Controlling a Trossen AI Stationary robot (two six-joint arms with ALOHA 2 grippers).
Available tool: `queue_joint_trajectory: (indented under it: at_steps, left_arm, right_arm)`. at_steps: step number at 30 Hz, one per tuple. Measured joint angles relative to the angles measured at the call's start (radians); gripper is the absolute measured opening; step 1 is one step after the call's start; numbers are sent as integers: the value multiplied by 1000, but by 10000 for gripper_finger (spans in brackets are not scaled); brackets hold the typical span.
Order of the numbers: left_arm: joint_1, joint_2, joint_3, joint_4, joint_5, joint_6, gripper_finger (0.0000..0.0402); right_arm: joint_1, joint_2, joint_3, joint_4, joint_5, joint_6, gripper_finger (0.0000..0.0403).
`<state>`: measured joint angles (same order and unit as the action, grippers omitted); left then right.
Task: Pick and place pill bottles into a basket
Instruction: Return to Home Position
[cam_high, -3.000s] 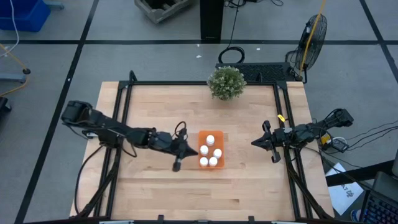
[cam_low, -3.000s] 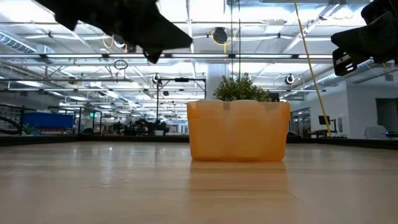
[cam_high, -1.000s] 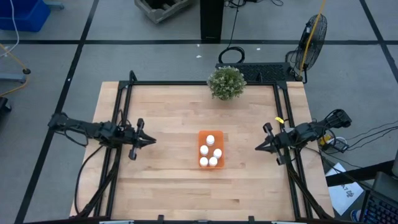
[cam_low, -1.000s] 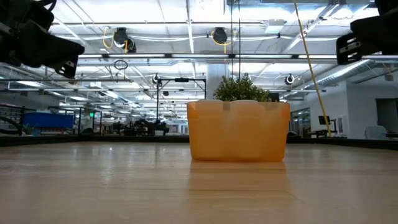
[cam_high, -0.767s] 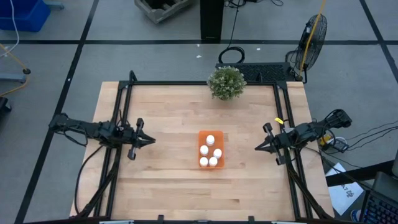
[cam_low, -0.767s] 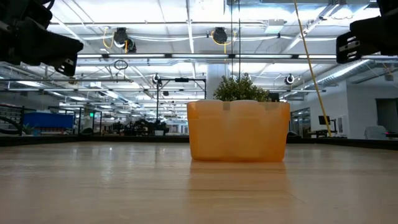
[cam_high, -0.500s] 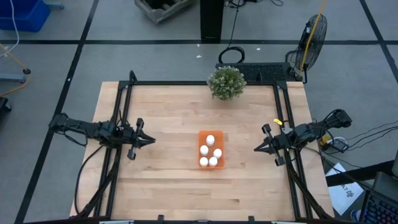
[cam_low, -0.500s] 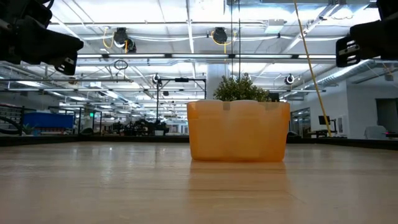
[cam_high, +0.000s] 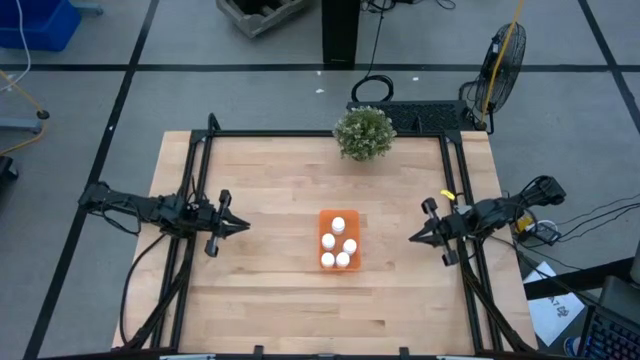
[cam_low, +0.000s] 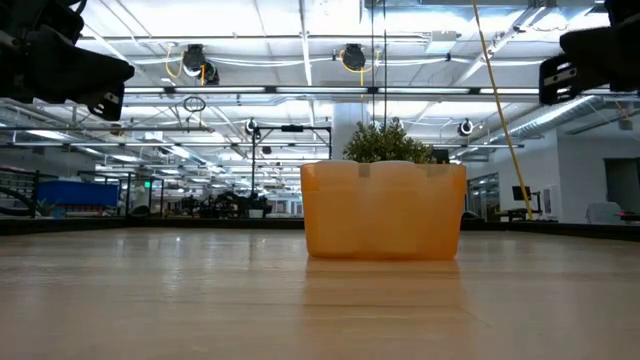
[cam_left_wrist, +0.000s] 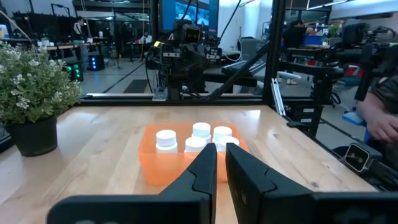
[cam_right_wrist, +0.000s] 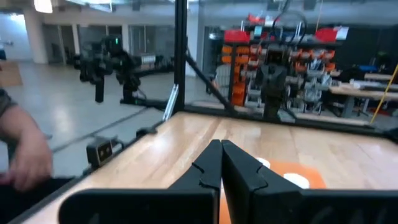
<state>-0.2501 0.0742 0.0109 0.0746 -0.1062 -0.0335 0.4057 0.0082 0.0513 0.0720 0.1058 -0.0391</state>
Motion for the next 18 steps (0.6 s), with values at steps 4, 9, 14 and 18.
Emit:
queue_joint_trajectory:
  at_steps: [4, 9, 14, 18]
  left_arm:
    - [0, 0, 0, 0, 0, -5, 37]
    - [0, 0, 0, 0, 0, -1, 37]
    - [0, 0, 0, 0, 0, -5, 37]
    - [0, 0, 0, 0, 0, -1, 37]
  right_arm:
    - [0, 0, -1, 25, 0, 0, 0]
    - [0, 0, -1, 22, 0, 0, 0]
    - [0, 0, -2, 25, -1, 0, 0]
    - [0, 0, -2, 26, -1, 0, 0]
